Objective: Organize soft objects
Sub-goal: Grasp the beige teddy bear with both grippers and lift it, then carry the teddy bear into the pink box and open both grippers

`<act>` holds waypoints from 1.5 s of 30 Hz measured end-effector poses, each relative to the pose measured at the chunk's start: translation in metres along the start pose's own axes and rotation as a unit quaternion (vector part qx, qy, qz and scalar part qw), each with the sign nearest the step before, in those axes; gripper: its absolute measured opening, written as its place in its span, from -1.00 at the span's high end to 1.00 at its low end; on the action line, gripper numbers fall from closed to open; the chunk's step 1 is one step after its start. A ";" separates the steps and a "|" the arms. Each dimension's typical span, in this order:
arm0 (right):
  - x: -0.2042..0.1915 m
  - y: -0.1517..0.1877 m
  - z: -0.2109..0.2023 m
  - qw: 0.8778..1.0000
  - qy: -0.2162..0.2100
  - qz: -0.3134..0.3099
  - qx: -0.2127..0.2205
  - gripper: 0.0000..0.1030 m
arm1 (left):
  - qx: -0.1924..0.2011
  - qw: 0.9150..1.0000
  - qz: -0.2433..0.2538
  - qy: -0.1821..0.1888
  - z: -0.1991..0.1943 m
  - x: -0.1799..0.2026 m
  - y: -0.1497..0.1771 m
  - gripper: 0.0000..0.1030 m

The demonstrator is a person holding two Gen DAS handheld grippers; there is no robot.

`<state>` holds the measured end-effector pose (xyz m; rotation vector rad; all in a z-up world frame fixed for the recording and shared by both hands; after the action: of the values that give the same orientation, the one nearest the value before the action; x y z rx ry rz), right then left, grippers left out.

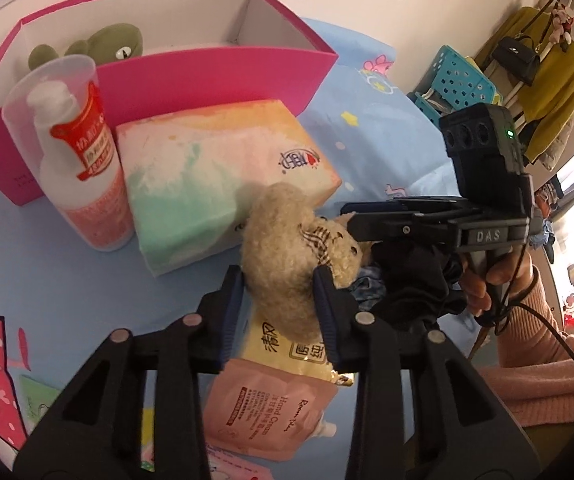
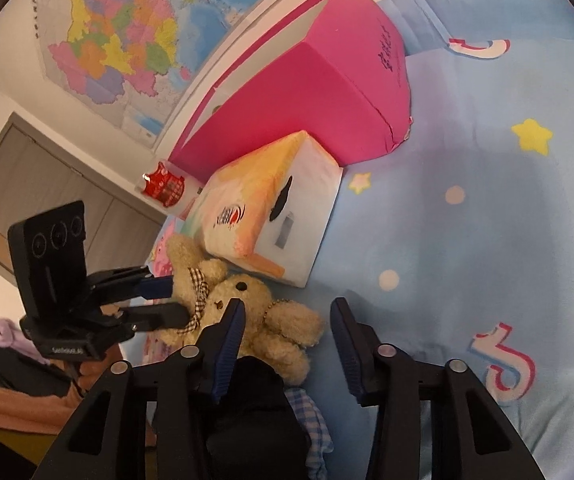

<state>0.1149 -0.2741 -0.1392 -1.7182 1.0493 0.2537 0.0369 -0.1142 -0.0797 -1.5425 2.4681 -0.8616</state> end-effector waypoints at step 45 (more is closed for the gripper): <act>-0.085 -0.139 -0.046 0.971 0.121 -0.188 0.089 0.72 | 0.076 0.995 -0.047 -0.040 -0.035 -0.030 -0.141 0.30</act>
<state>0.1531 -0.2614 0.0249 -1.7724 0.8664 -0.2900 0.1506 -0.1201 0.0160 -1.6168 2.2362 -0.9577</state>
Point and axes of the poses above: each gripper's, at about its wrist camera, not at the fingertips, and z roughly the way its jaws point, x to its right, y to its underside, the point moved 2 cm from there along z, roughly the way its jaws point, and after that the axes turned 5 degrees about -y, right-handed, at the moved point
